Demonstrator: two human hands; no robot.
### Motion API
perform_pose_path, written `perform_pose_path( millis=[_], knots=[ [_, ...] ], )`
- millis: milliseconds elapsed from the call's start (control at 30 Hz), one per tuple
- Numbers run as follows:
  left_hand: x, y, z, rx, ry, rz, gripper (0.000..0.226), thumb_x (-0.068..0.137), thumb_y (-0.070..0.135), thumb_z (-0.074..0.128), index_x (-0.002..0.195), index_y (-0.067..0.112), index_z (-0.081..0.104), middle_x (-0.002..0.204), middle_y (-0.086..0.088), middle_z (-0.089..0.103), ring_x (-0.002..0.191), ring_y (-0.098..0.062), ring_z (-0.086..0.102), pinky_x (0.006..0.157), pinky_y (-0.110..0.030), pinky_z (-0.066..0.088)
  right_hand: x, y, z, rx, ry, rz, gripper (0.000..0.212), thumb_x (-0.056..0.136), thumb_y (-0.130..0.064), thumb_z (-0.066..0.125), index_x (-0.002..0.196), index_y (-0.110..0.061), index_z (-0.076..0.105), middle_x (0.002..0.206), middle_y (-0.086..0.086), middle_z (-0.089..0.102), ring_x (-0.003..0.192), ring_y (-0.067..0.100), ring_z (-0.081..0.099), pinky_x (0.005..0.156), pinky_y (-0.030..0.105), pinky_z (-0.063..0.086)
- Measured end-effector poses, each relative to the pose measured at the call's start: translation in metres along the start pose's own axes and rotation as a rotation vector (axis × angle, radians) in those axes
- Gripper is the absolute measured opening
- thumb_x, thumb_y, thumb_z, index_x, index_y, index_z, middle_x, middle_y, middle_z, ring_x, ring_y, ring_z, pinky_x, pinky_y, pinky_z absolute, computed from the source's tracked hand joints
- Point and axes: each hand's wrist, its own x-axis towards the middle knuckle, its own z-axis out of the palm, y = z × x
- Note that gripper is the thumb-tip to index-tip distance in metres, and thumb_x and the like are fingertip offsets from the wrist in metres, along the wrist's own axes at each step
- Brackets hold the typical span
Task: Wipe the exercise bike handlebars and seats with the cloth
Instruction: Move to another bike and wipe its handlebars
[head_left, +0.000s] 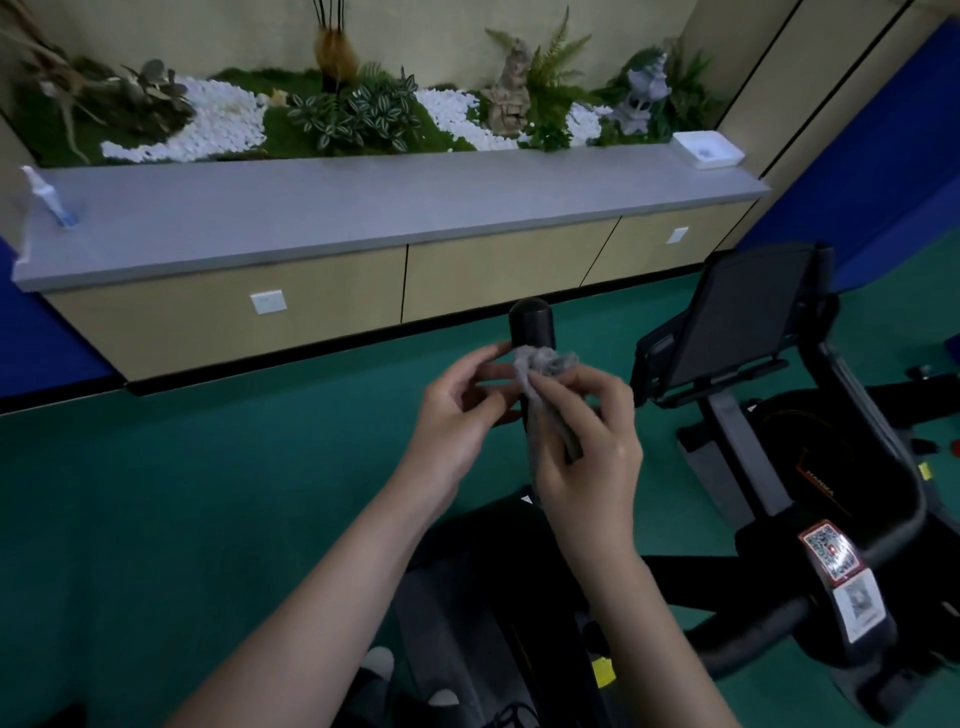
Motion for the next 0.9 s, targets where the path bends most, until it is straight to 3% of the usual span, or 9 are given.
perform_pose_path(
  millis=[133,333,467,567,733,900],
  knots=[
    [-0.003,-0.005,0.003,0.015,0.021,-0.087,0.029,0.09,-0.006,0.054,0.116,0.007,0.059,0.1,-0.006,0.067,0.092,-0.016,0.064,0.085,-0.035,0.053,0.031,0.003,-0.002,0.017,0.031,-0.142,0.018,0.091,-0.006,0.058,0.104,0.0,0.07,0.104,0.012,0.063,0.096,0.028,0.057,0.085,0.023,0.047],
    [-0.008,-0.015,0.004,-0.02,0.054,-0.096,0.02,0.085,-0.002,0.063,0.093,0.017,0.065,0.089,-0.003,0.066,0.09,-0.018,0.061,0.087,-0.037,0.052,0.036,0.017,-0.015,-0.074,-0.366,-0.468,0.02,0.084,0.012,0.063,0.099,0.002,0.072,0.102,0.008,0.07,0.099,0.029,0.054,0.088,0.031,0.047],
    [-0.012,-0.021,0.006,-0.069,0.045,-0.122,0.017,0.085,0.004,0.066,0.1,0.013,0.068,0.094,-0.003,0.068,0.085,-0.013,0.06,0.079,-0.025,0.047,0.072,0.01,-0.022,0.005,-0.468,-0.573,0.015,0.088,0.007,0.061,0.099,0.004,0.07,0.101,0.01,0.07,0.101,0.03,0.058,0.092,0.032,0.047],
    [-0.015,-0.027,0.007,-0.106,0.067,-0.119,0.022,0.084,0.004,0.066,0.106,0.006,0.067,0.093,-0.002,0.068,0.074,-0.001,0.062,0.072,-0.013,0.046,0.09,0.001,-0.019,-0.078,-0.632,-0.716,0.014,0.091,0.004,0.059,0.099,0.003,0.07,0.102,0.01,0.07,0.105,0.029,0.06,0.095,0.037,0.048],
    [-0.019,-0.039,0.009,-0.162,0.093,-0.139,0.012,0.08,0.006,0.071,0.081,0.017,0.068,0.063,0.016,0.066,0.06,0.008,0.058,0.06,-0.005,0.04,0.103,-0.002,-0.023,-0.092,-1.012,-0.788,0.016,0.092,-0.002,0.058,0.103,0.0,0.07,0.099,0.011,0.069,0.1,0.03,0.061,0.085,0.043,0.05],
    [-0.024,-0.049,0.014,-0.304,0.083,-0.195,0.014,0.077,0.008,0.074,0.083,0.02,0.071,0.069,0.014,0.07,0.063,0.008,0.061,0.058,-0.003,0.041,0.109,-0.01,-0.017,-0.148,-1.059,-0.807,0.012,0.091,-0.006,0.062,0.099,0.001,0.068,0.096,0.01,0.069,0.096,0.028,0.062,0.083,0.042,0.049]
  ],
)
